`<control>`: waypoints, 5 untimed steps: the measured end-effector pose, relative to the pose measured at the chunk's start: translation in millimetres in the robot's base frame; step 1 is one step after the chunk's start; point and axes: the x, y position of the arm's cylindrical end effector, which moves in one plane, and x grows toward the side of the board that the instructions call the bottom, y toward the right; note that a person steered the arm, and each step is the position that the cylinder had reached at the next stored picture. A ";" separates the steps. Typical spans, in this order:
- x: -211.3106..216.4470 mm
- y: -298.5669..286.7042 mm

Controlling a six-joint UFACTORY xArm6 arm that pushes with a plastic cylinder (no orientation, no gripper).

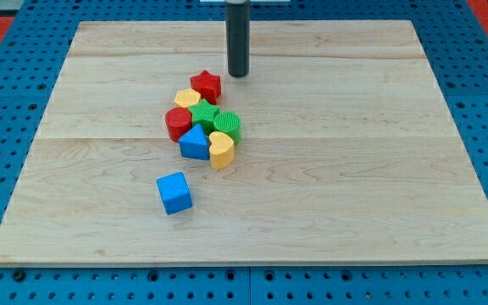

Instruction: Push the red star into the green star

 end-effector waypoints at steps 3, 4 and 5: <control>45.7 -26.2; 66.5 -20.8; 73.5 -9.5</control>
